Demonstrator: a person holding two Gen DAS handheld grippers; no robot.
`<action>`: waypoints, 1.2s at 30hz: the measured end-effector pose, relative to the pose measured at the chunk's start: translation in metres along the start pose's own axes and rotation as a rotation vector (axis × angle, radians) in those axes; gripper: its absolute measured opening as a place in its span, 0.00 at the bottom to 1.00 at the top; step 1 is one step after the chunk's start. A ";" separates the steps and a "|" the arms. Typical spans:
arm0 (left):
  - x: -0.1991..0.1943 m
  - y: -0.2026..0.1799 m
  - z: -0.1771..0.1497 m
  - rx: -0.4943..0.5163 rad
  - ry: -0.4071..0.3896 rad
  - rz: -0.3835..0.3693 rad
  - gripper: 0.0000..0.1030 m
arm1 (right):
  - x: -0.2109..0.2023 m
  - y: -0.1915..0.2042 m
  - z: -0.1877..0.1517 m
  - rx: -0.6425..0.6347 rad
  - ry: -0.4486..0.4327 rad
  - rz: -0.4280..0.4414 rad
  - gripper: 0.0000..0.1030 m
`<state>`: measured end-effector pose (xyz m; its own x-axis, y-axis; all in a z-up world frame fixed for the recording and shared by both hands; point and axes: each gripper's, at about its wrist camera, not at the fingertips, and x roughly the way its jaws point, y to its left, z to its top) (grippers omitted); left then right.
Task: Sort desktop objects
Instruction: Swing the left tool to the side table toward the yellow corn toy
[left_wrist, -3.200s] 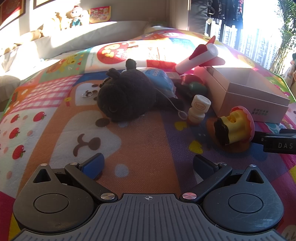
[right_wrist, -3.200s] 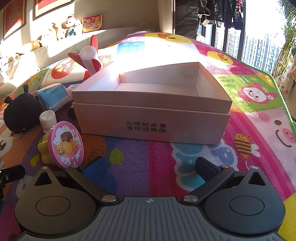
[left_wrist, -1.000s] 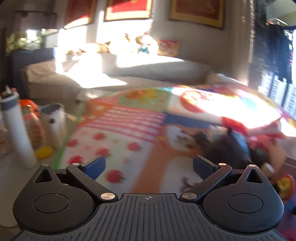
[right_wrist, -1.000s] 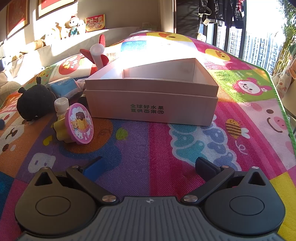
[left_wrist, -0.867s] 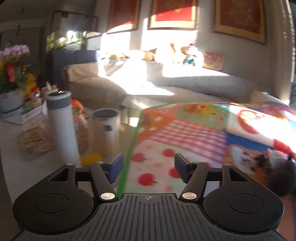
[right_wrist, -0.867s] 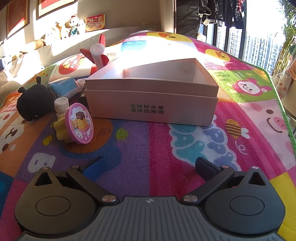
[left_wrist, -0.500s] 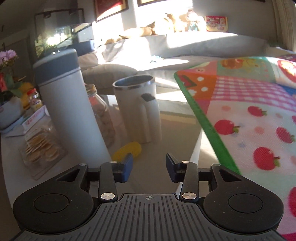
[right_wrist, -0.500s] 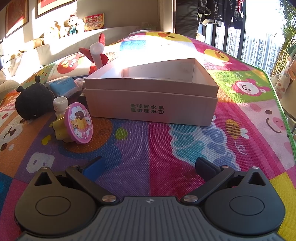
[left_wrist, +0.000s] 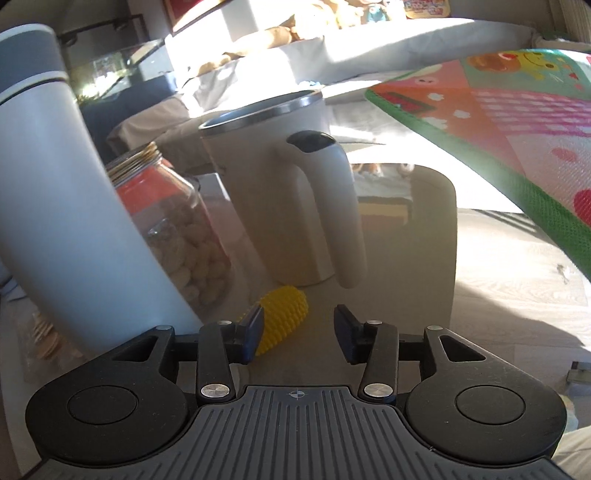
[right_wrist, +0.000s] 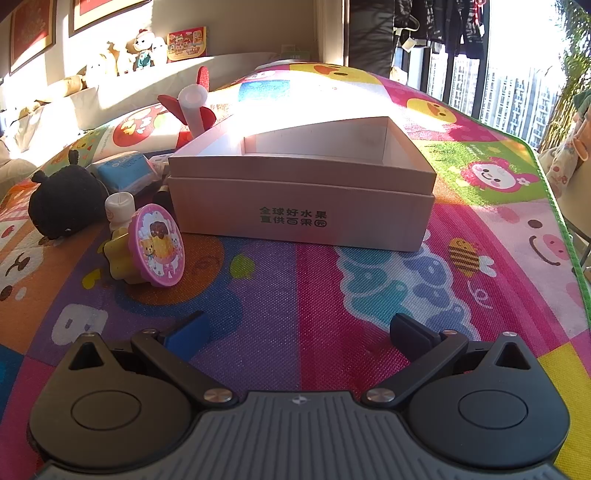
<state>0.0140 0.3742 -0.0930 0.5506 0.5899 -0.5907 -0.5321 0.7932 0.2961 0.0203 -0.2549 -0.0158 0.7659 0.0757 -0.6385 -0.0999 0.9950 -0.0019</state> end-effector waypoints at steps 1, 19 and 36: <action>0.005 -0.003 0.001 0.007 0.003 0.007 0.47 | 0.000 0.000 0.000 0.000 0.000 0.000 1.00; 0.012 0.004 -0.011 -0.081 0.096 0.107 0.03 | 0.000 0.000 0.000 0.000 0.000 0.000 1.00; -0.038 -0.015 -0.029 0.074 -0.033 0.111 0.12 | 0.000 0.000 0.000 0.000 0.000 -0.001 1.00</action>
<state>-0.0178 0.3355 -0.0967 0.5130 0.6780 -0.5264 -0.5426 0.7313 0.4133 0.0202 -0.2550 -0.0159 0.7659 0.0751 -0.6385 -0.0995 0.9950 -0.0023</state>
